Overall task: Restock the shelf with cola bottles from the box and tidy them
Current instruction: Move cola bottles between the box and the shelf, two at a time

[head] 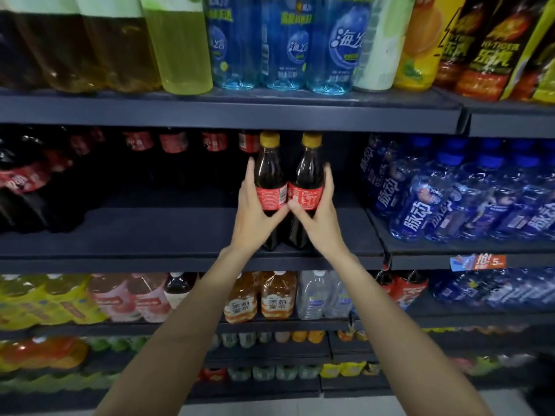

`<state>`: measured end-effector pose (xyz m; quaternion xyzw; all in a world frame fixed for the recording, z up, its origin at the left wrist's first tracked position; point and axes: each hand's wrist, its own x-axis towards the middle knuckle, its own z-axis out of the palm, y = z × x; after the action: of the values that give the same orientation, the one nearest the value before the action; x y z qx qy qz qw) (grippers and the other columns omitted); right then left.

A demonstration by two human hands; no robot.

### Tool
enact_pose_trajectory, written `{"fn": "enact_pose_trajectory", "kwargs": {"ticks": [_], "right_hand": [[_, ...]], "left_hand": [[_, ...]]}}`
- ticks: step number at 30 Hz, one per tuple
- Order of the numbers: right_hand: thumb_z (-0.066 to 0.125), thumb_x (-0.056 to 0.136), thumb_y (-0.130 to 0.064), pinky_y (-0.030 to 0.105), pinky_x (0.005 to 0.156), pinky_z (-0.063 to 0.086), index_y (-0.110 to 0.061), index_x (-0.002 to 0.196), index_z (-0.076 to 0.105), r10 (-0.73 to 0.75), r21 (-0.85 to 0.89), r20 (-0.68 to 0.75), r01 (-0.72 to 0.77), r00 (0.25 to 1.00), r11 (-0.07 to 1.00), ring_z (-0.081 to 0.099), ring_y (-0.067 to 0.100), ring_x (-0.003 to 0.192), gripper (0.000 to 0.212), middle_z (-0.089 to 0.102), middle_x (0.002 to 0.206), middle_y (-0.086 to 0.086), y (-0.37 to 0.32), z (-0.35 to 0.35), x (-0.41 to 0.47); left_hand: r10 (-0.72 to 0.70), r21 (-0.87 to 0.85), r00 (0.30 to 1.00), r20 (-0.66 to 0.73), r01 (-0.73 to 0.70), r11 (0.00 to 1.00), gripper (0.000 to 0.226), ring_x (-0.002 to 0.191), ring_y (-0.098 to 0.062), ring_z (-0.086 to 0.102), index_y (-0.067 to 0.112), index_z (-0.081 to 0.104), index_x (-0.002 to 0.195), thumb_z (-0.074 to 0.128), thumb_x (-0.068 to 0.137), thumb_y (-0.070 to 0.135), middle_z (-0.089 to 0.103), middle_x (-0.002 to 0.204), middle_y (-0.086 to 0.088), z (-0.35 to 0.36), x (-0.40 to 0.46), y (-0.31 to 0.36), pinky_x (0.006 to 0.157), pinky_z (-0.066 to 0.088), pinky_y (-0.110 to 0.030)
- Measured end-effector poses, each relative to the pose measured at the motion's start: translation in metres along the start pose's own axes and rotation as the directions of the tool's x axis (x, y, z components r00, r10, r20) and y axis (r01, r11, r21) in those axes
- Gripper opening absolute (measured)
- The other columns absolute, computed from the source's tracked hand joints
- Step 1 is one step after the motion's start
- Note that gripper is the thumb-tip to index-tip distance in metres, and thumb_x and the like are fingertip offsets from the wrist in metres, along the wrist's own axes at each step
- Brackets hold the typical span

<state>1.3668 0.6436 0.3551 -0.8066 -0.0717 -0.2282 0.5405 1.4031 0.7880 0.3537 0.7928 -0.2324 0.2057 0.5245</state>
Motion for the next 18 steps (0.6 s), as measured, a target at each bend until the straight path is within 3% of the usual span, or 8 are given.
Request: {"fn": "enact_pose_trajectory", "kwargs": {"ticks": [3,6,8,13,15,18], "right_hand": [[0.071,0.081,-0.041,0.04,0.111,0.036,-0.037,0.149,0.007,0.021,-0.079,-0.011,-0.022,1.0,0.997,0.036,0.007,0.135,0.094,0.035,0.15,-0.007,0.024,-0.001,-0.01],[0.076,0.075,-0.04,0.037,0.1,0.047,-0.032,0.145,0.025,-0.009,-0.05,-0.061,0.006,0.998,0.999,0.053,-0.002,0.114,0.088,0.053,0.132,-0.014,0.037,-0.004,-0.001],[0.078,0.073,-0.04,0.035,0.093,0.05,-0.03,0.144,0.026,-0.024,-0.087,-0.095,0.016,0.995,0.996,0.06,0.005,0.097,0.088,0.059,0.122,-0.013,0.043,-0.006,0.012],[0.079,0.073,-0.036,0.035,0.085,0.049,-0.025,0.139,0.024,-0.023,-0.179,-0.203,-0.014,0.979,0.984,0.056,0.013,0.083,0.087,0.059,0.099,-0.005,0.062,-0.016,0.06],[0.079,0.073,-0.036,0.035,0.085,0.05,-0.027,0.14,0.024,-0.013,-0.194,-0.241,-0.035,0.97,0.98,0.058,0.018,0.086,0.088,0.063,0.107,0.003,0.074,-0.019,0.081],[0.077,0.076,-0.033,0.035,0.091,0.045,-0.028,0.142,0.02,0.03,-0.235,-0.267,-0.095,0.963,0.967,0.058,0.027,0.107,0.087,0.057,0.129,0.01,0.089,-0.024,0.111]], "left_hand": [[-0.012,0.181,1.0,-0.018,0.015,0.983,0.111,0.124,-0.018,0.043,0.042,-0.017,0.144,0.073,0.079,0.042,0.033,0.139,-0.009,0.002,-0.018,-0.016,0.089,0.046,-0.034],[-0.01,0.169,0.998,-0.055,0.019,0.986,0.107,0.108,0.0,0.043,0.043,-0.01,0.144,0.073,0.077,0.044,0.041,0.135,-0.003,0.004,-0.013,-0.021,0.08,0.04,-0.024],[0.015,0.167,0.997,-0.082,-0.001,0.986,0.107,0.107,0.007,0.038,0.041,-0.006,0.146,0.075,0.076,0.044,0.042,0.136,-0.002,0.011,0.0,-0.025,0.082,0.04,-0.024],[0.02,0.194,0.987,-0.157,0.011,0.981,0.107,0.116,-0.031,0.055,0.03,0.004,0.151,0.077,0.074,0.042,0.043,0.139,-0.012,0.045,0.052,-0.041,0.091,0.048,-0.038],[0.024,0.209,0.986,-0.163,0.011,0.978,0.108,0.115,-0.034,0.056,0.032,0.003,0.15,0.077,0.073,0.043,0.043,0.14,-0.013,0.057,0.071,-0.05,0.09,0.052,-0.044],[-0.023,0.243,0.989,-0.148,0.059,0.968,0.108,0.117,-0.037,0.054,0.037,-0.001,0.15,0.076,0.074,0.043,0.04,0.143,-0.012,0.072,0.094,-0.061,0.091,0.05,-0.049]]}}
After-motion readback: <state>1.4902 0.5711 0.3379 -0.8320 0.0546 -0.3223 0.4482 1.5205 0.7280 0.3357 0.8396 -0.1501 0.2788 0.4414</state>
